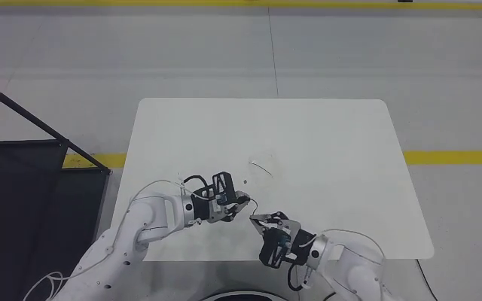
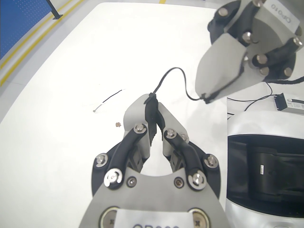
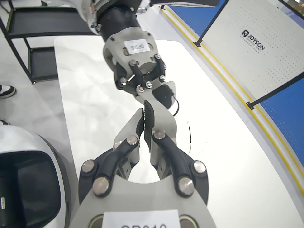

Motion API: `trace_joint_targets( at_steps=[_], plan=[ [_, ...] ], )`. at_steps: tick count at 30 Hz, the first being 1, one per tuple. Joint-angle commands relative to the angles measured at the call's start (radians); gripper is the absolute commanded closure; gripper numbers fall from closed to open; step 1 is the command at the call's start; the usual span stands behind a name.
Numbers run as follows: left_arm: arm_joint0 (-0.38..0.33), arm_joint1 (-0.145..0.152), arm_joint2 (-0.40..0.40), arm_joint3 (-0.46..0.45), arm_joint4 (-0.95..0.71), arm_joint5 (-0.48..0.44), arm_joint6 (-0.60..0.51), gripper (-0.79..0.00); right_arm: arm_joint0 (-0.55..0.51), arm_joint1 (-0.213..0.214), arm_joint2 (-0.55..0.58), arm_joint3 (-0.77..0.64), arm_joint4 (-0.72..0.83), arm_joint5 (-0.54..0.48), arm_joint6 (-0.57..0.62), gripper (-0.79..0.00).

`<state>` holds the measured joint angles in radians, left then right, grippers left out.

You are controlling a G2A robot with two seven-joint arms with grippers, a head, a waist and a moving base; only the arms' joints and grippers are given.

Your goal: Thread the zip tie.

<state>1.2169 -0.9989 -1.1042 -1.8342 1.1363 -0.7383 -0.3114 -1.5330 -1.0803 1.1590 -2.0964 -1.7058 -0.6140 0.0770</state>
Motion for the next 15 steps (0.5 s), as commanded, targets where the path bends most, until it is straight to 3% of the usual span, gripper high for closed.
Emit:
trace_joint_targets(
  at_steps=[1, 15],
  plan=[
    [0.000, 0.000, 0.000, -0.001, -0.001, 0.004, -0.002, 0.000, -0.004, 0.003, -0.004, -0.002, -0.035, -0.009, -0.005, 0.000],
    [0.001, -0.001, 0.008, -0.008, 0.011, -0.010, -0.008, 0.000, -0.002, 0.005, -0.009, 0.009, -0.042, 0.016, -0.020, 0.000]
  ],
)
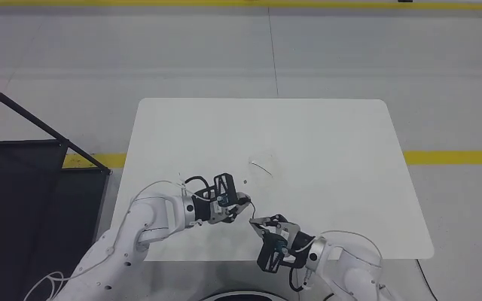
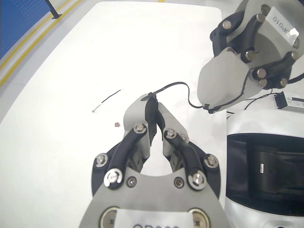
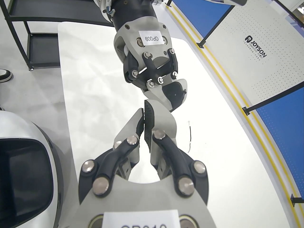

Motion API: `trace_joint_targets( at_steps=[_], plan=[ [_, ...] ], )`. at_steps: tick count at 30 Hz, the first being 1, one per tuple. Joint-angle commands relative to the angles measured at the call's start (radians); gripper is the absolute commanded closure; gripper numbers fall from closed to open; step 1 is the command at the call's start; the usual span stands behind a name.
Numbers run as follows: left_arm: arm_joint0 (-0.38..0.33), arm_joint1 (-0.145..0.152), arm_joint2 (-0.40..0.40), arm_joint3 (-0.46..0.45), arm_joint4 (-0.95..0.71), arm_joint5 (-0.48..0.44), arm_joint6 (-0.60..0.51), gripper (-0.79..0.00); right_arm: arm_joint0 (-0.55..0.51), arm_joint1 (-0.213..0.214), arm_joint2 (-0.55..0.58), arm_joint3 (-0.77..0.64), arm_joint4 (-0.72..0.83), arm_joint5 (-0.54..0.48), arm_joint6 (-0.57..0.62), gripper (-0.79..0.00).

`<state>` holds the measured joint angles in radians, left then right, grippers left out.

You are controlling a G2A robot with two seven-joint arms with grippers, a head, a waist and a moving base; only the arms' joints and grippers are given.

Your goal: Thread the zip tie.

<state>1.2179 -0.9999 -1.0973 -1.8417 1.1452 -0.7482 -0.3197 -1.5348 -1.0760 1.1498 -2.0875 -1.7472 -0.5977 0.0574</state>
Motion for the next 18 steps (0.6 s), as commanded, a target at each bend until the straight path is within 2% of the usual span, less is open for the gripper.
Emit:
trace_joint_targets(
  at_steps=[1, 7, 9, 14, 16, 18],
  plan=[
    [-0.001, 0.000, 0.002, 0.000, 0.004, -0.001, 0.001, 0.000, 0.000, 0.001, -0.001, 0.001, -0.002, -0.002, 0.000, 0.000],
    [0.001, -0.001, 0.002, 0.001, 0.005, 0.006, 0.008, 0.000, 0.001, 0.001, -0.002, 0.001, 0.011, 0.006, -0.006, 0.000],
    [0.002, -0.002, 0.001, 0.001, 0.002, 0.013, 0.008, 0.000, -0.002, 0.001, 0.001, 0.001, 0.022, 0.012, -0.014, -0.191],
    [0.003, -0.003, -0.002, 0.003, -0.012, 0.023, 0.011, 0.000, -0.009, 0.004, 0.015, 0.001, 0.035, 0.011, -0.035, -0.194],
    [0.004, -0.003, -0.004, 0.005, -0.022, 0.024, 0.014, 0.000, -0.012, 0.004, 0.019, 0.001, 0.038, 0.010, -0.040, -0.215],
    [0.003, -0.003, -0.006, 0.005, -0.026, 0.023, 0.013, 0.000, -0.014, 0.005, 0.021, 0.000, 0.043, 0.011, -0.042, -0.271]
  ],
)
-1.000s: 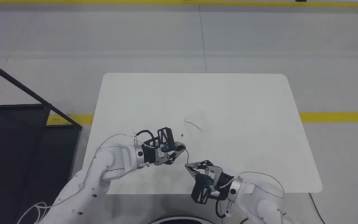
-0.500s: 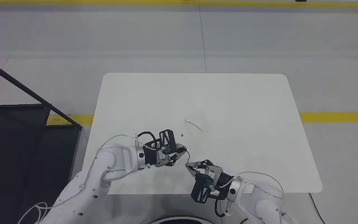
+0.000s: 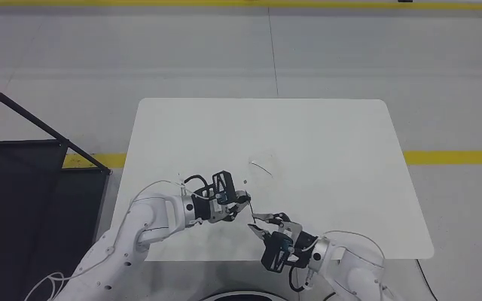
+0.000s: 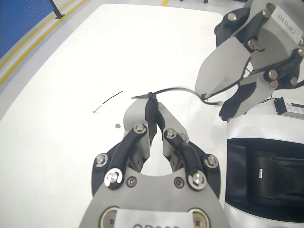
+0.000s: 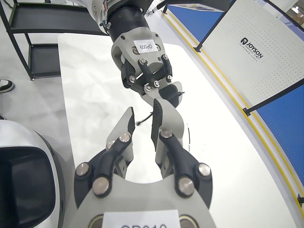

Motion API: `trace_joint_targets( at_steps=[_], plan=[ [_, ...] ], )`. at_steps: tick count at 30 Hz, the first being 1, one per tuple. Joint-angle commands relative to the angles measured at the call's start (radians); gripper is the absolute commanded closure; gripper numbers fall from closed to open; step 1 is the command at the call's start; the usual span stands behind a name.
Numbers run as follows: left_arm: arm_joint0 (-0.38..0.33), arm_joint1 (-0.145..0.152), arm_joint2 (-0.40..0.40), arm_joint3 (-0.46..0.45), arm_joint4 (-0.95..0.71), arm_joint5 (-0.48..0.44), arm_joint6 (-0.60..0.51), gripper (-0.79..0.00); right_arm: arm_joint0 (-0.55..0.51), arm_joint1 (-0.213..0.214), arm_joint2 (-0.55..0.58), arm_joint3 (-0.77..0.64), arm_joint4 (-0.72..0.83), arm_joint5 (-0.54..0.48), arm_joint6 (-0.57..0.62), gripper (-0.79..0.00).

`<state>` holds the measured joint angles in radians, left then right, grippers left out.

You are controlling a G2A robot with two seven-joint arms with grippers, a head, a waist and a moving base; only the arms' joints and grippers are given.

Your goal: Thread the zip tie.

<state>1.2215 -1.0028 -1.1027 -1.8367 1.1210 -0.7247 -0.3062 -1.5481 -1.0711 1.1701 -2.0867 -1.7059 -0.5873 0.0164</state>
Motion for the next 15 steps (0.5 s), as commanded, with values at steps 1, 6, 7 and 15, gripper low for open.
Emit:
trace_joint_targets(
  at_steps=[1, 6, 7, 15],
  plan=[
    [0.000, 0.000, -0.002, 0.001, -0.004, 0.002, 0.000, 0.000, -0.001, 0.001, 0.002, -0.001, 0.003, 0.001, -0.002, -0.314],
    [0.003, 0.000, -0.012, 0.001, -0.018, 0.009, 0.005, 0.000, -0.008, 0.001, 0.013, 0.000, 0.027, 0.013, -0.015, -0.336],
    [0.004, 0.000, -0.013, 0.001, -0.021, 0.009, 0.006, 0.000, -0.009, 0.002, 0.016, 0.000, 0.035, 0.015, -0.018, -0.339],
    [0.014, 0.000, -0.028, -0.004, -0.028, 0.033, 0.020, 0.000, -0.019, 0.002, 0.038, 0.004, 0.097, 0.032, -0.020, -0.379]
  ],
)
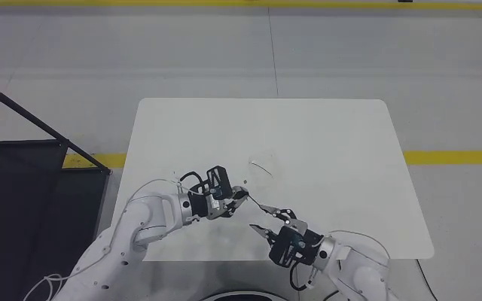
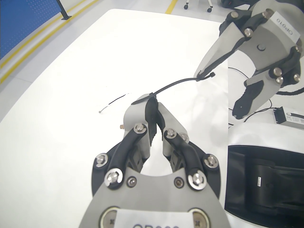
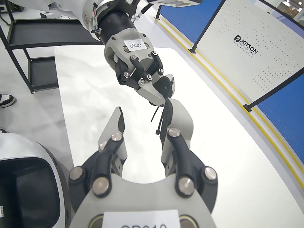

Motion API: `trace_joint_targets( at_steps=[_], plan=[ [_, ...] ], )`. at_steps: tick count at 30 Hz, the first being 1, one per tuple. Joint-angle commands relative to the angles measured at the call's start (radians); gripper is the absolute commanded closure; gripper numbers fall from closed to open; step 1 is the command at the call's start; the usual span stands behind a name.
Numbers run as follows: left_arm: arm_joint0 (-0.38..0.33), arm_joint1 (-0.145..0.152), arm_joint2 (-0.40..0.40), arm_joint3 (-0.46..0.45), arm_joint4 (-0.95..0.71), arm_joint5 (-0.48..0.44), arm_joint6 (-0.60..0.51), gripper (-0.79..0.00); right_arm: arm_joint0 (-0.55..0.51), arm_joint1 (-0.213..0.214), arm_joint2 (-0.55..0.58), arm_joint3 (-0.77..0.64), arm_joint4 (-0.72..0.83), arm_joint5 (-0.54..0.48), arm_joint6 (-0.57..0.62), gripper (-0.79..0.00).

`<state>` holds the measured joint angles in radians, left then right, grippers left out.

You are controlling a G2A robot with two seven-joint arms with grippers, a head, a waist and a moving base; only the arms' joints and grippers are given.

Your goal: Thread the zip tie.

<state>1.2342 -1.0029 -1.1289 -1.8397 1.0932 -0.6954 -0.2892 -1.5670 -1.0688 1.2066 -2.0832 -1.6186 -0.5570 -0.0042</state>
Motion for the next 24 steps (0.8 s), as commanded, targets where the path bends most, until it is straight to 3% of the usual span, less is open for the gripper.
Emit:
trace_joint_targets(
  at_steps=[1, 13, 16, 20, 21, 22, 23, 24],
  plan=[
    [0.003, 0.000, -0.003, -0.002, 0.000, 0.007, 0.006, 0.000, 0.000, 0.000, 0.004, 0.002, 0.020, 0.004, 0.000, -0.385],
    [0.014, -0.002, -0.012, -0.003, 0.010, 0.023, 0.025, 0.000, 0.003, 0.002, 0.038, 0.024, 0.136, -0.033, -0.033, -0.446],
    [0.015, -0.003, -0.016, -0.002, 0.004, 0.035, 0.038, 0.000, 0.010, 0.003, 0.047, 0.041, 0.181, -0.067, -0.039, -0.563],
    [0.020, -0.004, -0.023, -0.005, -0.004, 0.046, 0.068, 0.000, 0.049, 0.004, 0.052, 0.094, 0.285, -0.132, 0.011, -0.557],
    [0.021, -0.005, -0.025, -0.006, -0.006, 0.048, 0.075, 0.000, 0.065, 0.003, 0.051, 0.106, 0.319, -0.145, 0.038, -0.585],
    [0.023, -0.005, -0.027, -0.008, -0.008, 0.049, 0.082, 0.000, 0.075, 0.002, 0.051, 0.111, 0.341, -0.143, 0.051, -0.717],
    [0.024, -0.005, -0.028, -0.010, -0.011, 0.048, 0.089, 0.000, 0.075, 0.002, 0.051, 0.111, 0.341, -0.143, 0.051, -0.785],
    [0.025, -0.005, -0.029, -0.010, -0.017, 0.043, 0.094, 0.000, 0.075, 0.002, 0.051, 0.111, 0.341, -0.143, 0.051, -0.785]
  ],
)
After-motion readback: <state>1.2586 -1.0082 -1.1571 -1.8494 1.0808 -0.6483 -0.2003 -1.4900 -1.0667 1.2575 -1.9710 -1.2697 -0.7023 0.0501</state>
